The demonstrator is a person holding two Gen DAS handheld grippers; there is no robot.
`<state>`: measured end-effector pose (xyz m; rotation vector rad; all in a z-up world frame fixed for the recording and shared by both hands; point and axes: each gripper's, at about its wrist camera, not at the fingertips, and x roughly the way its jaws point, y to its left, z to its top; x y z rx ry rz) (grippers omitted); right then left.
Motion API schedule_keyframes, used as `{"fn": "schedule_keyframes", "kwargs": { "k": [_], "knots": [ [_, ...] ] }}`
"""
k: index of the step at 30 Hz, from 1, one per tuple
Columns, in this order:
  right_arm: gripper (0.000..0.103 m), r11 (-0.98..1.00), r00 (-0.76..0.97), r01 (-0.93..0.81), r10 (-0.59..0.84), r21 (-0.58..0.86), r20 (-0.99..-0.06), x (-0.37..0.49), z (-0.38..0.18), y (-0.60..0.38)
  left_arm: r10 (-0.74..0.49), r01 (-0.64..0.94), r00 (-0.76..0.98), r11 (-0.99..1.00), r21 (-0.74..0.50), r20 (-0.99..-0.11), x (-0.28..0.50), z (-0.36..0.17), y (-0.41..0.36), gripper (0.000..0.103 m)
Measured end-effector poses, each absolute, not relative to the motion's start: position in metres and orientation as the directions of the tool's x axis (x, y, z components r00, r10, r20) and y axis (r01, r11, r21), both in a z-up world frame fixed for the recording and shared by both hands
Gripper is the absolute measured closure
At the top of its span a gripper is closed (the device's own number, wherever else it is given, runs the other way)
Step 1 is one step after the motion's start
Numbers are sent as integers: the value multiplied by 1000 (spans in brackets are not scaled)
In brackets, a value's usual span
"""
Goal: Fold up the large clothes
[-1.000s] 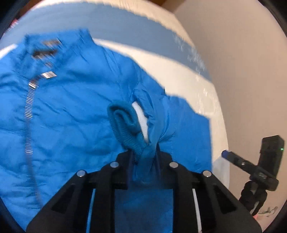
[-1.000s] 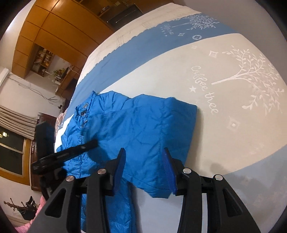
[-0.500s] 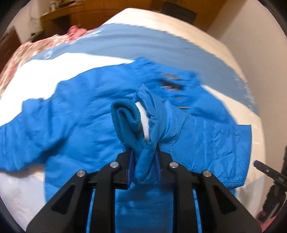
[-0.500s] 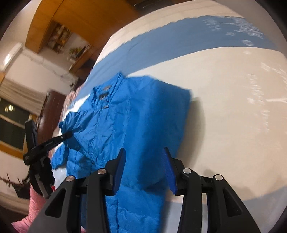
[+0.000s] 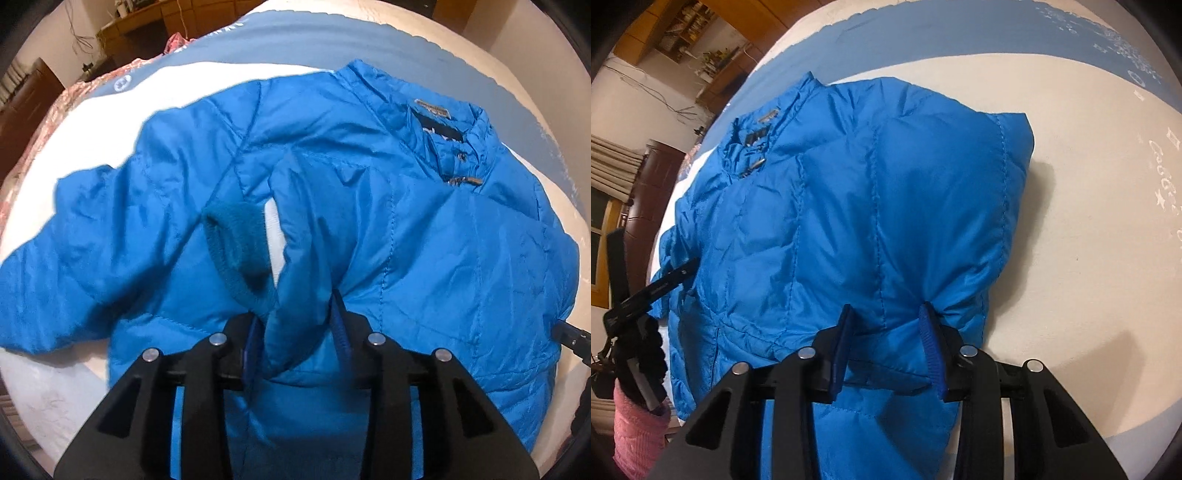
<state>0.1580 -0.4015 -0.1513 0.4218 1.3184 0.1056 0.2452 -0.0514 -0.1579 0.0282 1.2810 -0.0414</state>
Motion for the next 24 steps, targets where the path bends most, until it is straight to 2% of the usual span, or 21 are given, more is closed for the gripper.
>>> {"fn": "schedule_keyframes", "kwargs": {
  "k": [4,8,11,16,18,24],
  "knots": [
    [64,921,332,124,311,368,-890,154,-111,-387,16,44,380,998,36,-925,232,-116,-56,63],
    [64,930,320,92,311,356,-895,162,-101,-358,-48,94,406,996,-11,-913,227,-97,-69,63],
    [64,932,285,100,309,348,-907,170,-114,-338,-54,128,385,992,-5,-921,228,-107,-72,63],
    [65,938,207,153,278,312,-938,179,-151,-322,-43,172,284,985,6,-958,236,-156,-65,63],
    [66,926,212,179,293,332,-932,181,-163,-325,-90,174,253,984,-46,-963,240,-172,-55,63],
    [64,898,234,234,321,373,-918,174,-151,-330,-107,184,272,981,-57,-956,234,-154,-50,65]
  ]
}}
